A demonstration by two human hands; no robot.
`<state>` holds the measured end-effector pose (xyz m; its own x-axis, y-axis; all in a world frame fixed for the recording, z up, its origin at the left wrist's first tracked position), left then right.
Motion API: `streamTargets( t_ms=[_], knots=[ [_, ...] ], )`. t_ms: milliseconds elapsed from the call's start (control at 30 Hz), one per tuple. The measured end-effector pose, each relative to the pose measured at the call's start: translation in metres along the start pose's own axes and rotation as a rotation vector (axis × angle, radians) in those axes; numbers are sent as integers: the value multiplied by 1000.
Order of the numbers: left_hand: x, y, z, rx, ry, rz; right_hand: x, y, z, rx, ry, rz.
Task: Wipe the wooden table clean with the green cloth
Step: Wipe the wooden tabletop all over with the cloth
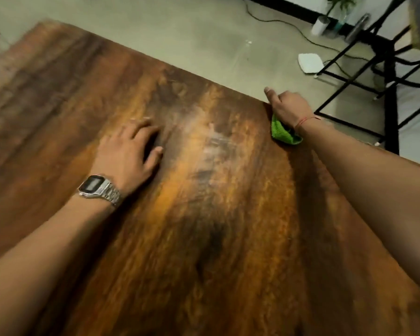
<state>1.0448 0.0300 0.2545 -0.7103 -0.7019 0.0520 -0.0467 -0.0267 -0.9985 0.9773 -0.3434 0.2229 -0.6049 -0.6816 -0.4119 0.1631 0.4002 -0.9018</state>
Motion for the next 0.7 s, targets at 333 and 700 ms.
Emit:
streamTargets(
  t_ms=[333, 700],
  knots=[
    [-56, 11, -20, 194, -161, -235, -232, 82, 45, 144, -205, 51],
    [-65, -1, -21, 259, -217, -496, -242, 109, -113, 30, -346, -85]
  ],
)
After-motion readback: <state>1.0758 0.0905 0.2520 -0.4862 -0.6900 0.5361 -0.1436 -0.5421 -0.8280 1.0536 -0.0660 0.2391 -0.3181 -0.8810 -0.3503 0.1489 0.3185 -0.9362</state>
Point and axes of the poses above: each hand's wrist, its own z-axis towards the middle knuckle, its own y-axis out of the palm, x = y × z, the point moved 7 cm from there along z, towards the middle knuckle, and after that the axes turned 10 degrees about z, right-handed, at the moved point
